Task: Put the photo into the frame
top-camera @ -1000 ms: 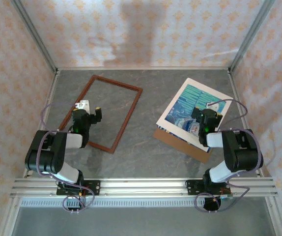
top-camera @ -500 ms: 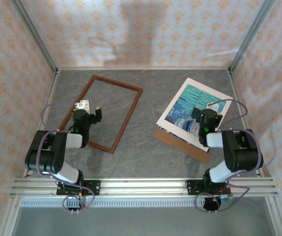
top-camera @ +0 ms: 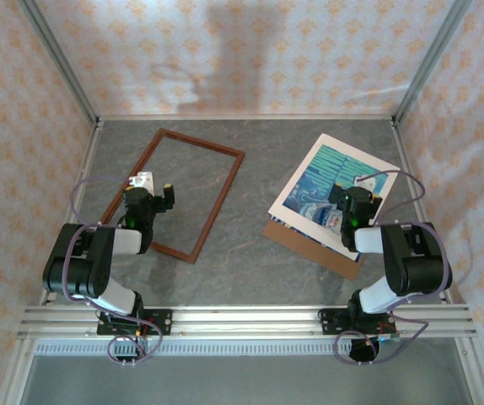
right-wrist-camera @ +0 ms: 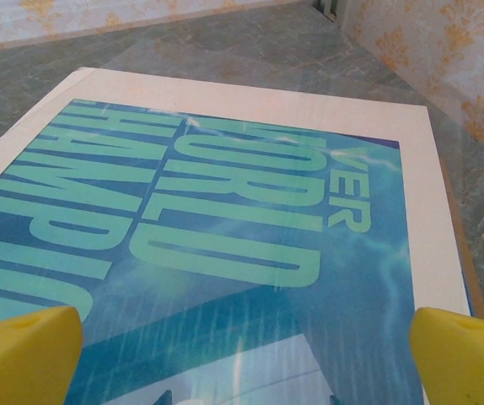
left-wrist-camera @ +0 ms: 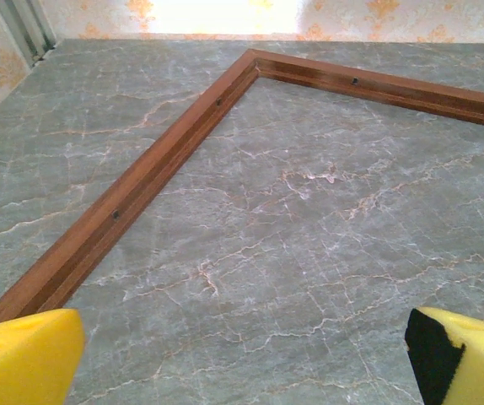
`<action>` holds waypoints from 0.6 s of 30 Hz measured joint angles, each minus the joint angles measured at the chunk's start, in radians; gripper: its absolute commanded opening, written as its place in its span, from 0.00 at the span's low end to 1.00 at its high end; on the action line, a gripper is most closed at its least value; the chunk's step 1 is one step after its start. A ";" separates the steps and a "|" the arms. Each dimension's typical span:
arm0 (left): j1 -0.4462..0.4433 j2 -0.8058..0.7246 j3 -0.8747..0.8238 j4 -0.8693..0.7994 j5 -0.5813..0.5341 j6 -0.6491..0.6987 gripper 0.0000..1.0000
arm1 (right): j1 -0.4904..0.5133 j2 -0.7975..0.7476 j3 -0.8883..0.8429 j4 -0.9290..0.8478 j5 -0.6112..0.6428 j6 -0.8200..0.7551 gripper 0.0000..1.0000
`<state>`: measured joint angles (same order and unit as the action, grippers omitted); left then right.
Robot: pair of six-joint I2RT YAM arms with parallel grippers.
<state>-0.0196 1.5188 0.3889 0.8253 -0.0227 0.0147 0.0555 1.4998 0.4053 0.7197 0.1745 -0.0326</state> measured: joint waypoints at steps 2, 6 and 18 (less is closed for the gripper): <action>0.000 -0.037 -0.005 -0.014 -0.029 -0.011 1.00 | 0.000 -0.063 0.030 -0.092 0.017 0.011 0.99; 0.000 -0.208 -0.005 -0.108 -0.119 -0.050 1.00 | 0.000 -0.230 0.110 -0.229 0.030 0.060 0.99; -0.191 -0.431 0.190 -0.570 -0.017 -0.435 0.99 | 0.127 -0.463 0.278 -0.673 -0.085 0.346 0.99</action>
<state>-0.2104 1.0882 0.5785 0.2554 -0.0399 -0.4198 0.1822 1.0370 0.6834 0.0467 0.0898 0.3138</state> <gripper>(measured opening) 0.990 0.993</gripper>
